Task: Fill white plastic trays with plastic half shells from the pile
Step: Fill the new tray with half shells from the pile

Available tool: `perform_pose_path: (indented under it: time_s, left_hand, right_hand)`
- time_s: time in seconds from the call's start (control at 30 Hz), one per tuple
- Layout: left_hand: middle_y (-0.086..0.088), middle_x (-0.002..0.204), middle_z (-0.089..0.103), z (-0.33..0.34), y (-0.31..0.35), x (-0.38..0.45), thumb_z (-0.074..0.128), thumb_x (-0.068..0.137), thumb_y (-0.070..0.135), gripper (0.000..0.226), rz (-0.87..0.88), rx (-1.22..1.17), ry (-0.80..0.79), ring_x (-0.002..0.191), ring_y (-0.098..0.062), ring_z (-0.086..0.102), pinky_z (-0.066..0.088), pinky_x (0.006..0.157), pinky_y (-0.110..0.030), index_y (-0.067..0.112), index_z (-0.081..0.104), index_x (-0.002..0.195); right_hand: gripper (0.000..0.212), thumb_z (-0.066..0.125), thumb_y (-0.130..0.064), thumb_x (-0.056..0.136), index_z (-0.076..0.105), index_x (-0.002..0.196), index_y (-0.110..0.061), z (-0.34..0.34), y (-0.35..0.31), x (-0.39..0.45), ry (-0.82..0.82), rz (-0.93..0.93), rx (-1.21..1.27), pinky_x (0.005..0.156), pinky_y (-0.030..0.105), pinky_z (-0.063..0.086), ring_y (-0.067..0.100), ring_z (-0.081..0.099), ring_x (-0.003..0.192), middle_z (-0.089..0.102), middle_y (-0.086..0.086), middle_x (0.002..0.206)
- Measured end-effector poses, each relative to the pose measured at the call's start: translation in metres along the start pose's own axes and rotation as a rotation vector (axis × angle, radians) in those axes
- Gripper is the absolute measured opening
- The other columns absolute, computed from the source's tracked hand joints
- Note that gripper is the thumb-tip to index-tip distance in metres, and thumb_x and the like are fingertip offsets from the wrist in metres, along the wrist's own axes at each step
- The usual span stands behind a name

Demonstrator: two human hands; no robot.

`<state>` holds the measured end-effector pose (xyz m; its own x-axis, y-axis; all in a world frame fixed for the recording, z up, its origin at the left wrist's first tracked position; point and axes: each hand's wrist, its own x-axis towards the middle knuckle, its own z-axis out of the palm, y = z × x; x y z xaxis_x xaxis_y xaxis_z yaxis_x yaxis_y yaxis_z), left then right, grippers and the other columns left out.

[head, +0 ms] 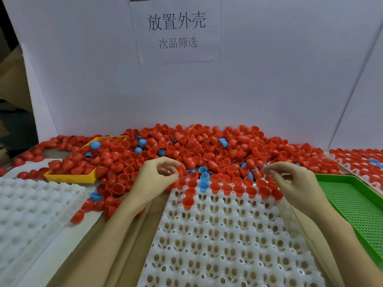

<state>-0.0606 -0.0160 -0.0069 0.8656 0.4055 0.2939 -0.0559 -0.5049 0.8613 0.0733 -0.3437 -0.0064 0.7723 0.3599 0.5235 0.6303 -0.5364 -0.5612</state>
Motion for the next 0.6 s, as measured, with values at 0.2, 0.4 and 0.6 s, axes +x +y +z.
perform_pose_path:
  time_s: [0.2, 0.4, 0.6]
  left_hand:
    - [-0.005, 0.105, 0.076, 0.009, 0.023, -0.008, 0.073, 0.092, 0.007, 0.027, -0.063, -0.495, -0.165, 0.102, -0.022, 0.074, 0.059, 0.084, -0.026, 0.025, 0.078, 0.112]
    - [-0.008, 0.113, 0.071, 0.042, 0.04, -0.03, 0.074, 0.094, 0.012, 0.022, 0.018, -0.538, -0.44, 0.103, -0.027, 0.073, 0.058, 0.093, -0.033, 0.01, 0.061, 0.112]
    - [0.003, 0.101, 0.073, 0.05, 0.053, -0.041, 0.082, 0.088, 0.015, 0.022, 0.139, -0.301, -0.297, 0.093, -0.015, 0.075, 0.059, 0.081, -0.022, 0.015, 0.064, 0.1]
  right_hand:
    - [0.022, 0.066, -0.025, 0.1, 0.078, 0.116, -0.034, -0.01, -0.035, -0.004, -0.269, 0.052, 0.491, 0.095, 0.027, 0.059, 0.009, 0.074, 0.108, 0.079, -0.008, 0.113]
    - [0.055, 0.072, -0.02, 0.098, 0.056, 0.147, -0.038, 0.006, -0.061, -0.013, -0.612, -0.033, 0.674, 0.098, 0.044, 0.06, 0.03, 0.073, 0.113, 0.07, 0.002, 0.131]
    - [0.027, 0.081, -0.023, 0.089, 0.074, 0.114, -0.022, 0.012, -0.067, -0.015, -0.437, -0.098, 0.563, 0.078, 0.035, 0.064, 0.024, 0.077, 0.088, 0.079, 0.003, 0.102]
